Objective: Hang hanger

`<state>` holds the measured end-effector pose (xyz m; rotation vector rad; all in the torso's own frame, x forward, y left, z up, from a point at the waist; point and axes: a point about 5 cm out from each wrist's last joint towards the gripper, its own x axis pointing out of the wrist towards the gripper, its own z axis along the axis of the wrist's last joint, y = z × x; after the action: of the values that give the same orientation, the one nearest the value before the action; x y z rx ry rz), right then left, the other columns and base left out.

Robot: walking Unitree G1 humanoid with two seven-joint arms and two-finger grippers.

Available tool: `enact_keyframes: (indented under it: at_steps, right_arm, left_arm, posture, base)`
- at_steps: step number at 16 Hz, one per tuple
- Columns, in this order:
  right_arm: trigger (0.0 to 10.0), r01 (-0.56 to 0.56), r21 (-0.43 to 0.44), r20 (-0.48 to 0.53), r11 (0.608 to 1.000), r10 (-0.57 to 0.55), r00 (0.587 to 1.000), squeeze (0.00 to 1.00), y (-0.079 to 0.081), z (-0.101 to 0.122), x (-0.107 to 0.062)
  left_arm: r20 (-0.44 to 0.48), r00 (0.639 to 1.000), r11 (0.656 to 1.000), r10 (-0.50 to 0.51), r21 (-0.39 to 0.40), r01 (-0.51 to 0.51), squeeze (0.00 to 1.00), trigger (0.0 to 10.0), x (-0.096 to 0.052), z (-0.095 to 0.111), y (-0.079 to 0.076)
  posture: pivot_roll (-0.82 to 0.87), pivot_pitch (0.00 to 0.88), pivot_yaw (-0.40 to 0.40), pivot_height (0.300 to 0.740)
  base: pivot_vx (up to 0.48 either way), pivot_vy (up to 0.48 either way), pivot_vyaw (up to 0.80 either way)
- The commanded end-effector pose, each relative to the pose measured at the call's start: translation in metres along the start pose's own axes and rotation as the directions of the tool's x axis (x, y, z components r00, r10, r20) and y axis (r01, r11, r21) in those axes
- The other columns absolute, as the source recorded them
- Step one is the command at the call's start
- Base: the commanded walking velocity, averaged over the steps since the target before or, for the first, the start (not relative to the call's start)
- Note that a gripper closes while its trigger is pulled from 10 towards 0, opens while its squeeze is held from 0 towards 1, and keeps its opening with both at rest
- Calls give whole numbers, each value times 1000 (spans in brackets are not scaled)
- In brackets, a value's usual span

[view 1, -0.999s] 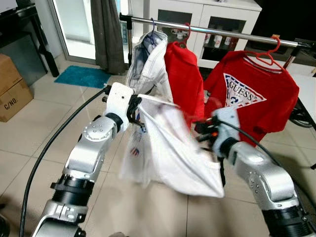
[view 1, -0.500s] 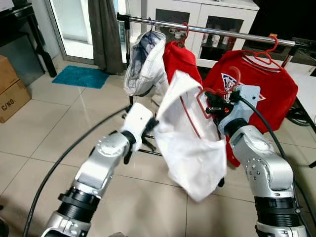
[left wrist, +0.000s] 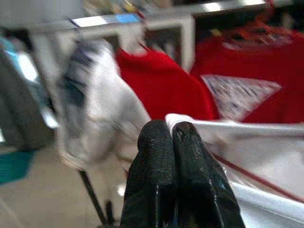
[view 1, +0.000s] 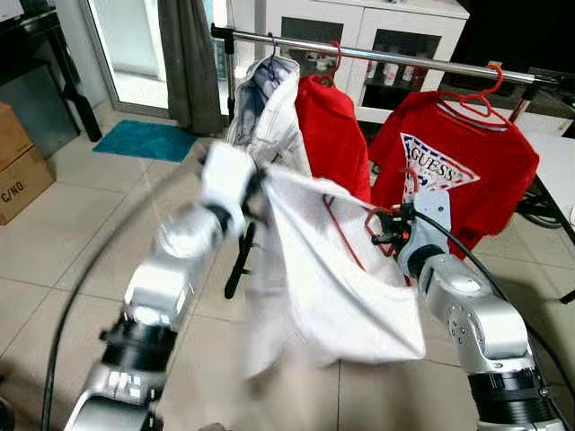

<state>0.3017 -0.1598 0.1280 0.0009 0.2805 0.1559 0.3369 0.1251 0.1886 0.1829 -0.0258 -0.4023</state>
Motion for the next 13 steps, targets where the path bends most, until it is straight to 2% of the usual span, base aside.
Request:
enact_keyframes:
  at_steps: [1, 2, 3, 5, 7, 8, 9, 10, 13]
  right_arm:
    - [10000, 44, -18, -23, 999, -44, 999, 0, -10, -2, -2]
    - [10000, 12, -22, -19, 1000, -12, 1000, 0, -7, 0, -3]
    - [10000, -39, -12, 2, 999, 39, 999, 0, -3, 5, -4]
    - [10000, -220, -3, 51, 975, 220, 974, 0, 13, 18, -9]
    - [10000, -266, 8, 42, 964, 265, 963, 0, 18, 19, -12]
    - [10000, -251, -1, -39, 968, 250, 967, 0, 16, 9, -11]
    - [10000, -243, -76, -158, 967, 229, 961, 0, 14, -9, -12]
    - [10000, -251, -136, -219, 958, 218, 951, 0, 13, -19, -13]
    - [10000, -317, -149, -256, 937, 274, 927, 0, 18, -21, -17]
  left_arm:
    - [14, 996, 996, 87, 11, -87, 0, 0, 0, 3, 13]
    - [-5, 989, 988, 149, 27, -149, 0, 0, 0, 1, 24]
    - [-40, 987, 987, 155, 51, -153, 0, 0, 0, -5, 26]
    - [-108, 989, 994, 104, 55, -99, 0, 0, -1, -20, 15]
    - [-121, 991, 997, 64, 39, -60, 0, 0, -1, -25, 6]
    - [-123, 992, 1000, 8, 27, -4, 0, 0, 0, -26, -3]
    - [-124, 989, 996, -86, 19, 89, 0, 0, 0, -27, -15]
    - [-122, 983, 990, -141, 13, 143, 0, 0, 0, -27, -23]
    - [-115, 983, 990, -140, -3, 141, 0, 0, 1, -27, -27]
  posture:
    - [-122, 0, -45, 740]
    - [-122, 0, -45, 740]
    - [-124, 0, -41, 740]
    - [-127, 0, -39, 740]
    - [-129, 0, -39, 740]
    - [-130, 0, -40, 740]
    - [-130, 0, -40, 740]
    - [-129, 0, -41, 740]
    - [-130, 0, -42, 740]
  base:
    - [0, 0, 0]
    - [0, 0, 0]
    - [0, 0, 0]
    - [0, 0, 0]
    - [0, 0, 0]
    - [0, 0, 0]
    - [0, 0, 0]
    - [0, 0, 0]
    - [0, 0, 0]
